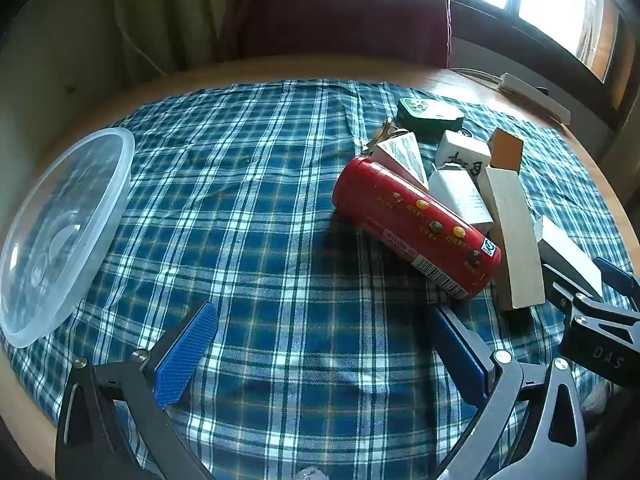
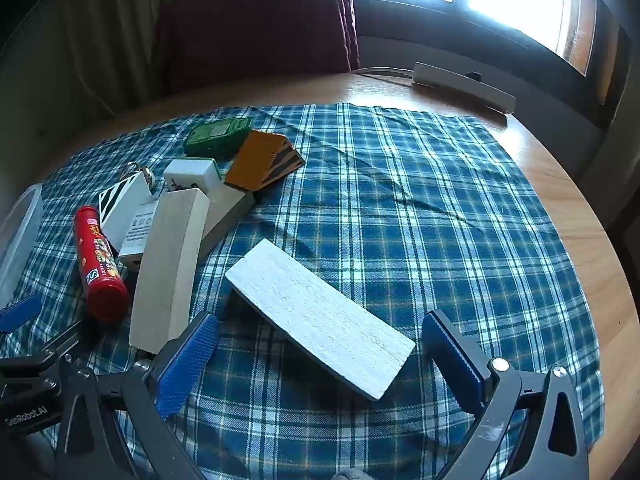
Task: Organize rigid objects
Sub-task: 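Move the right gripper over the white foam block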
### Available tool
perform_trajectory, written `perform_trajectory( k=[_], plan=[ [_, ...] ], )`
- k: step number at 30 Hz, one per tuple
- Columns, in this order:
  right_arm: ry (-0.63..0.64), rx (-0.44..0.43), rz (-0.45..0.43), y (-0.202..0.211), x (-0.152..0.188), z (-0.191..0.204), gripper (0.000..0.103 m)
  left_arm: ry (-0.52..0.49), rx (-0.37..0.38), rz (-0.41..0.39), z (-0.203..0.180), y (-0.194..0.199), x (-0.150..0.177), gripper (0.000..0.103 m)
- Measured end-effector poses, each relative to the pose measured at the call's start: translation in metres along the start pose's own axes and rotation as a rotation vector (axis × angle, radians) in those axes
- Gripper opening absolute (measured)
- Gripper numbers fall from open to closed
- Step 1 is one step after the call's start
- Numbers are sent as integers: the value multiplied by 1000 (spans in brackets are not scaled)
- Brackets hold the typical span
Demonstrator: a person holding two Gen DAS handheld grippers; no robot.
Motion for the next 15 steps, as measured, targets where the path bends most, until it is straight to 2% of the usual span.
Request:
perform_trajectory(
  k=[15],
  plan=[
    [0, 1, 2, 0, 0, 0, 103, 5, 5, 6, 0, 0, 1, 103]
  ],
)
Point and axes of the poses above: each gripper's, at about its wrist camera, not at the fingertips, and y roughly against the way its jaws point, z to its left, x to its underside, the point moved 8 cm from there along -y, roughly the way its jaws point, and after that the axes turned 14 degrees about x, right-handed, at the moved point
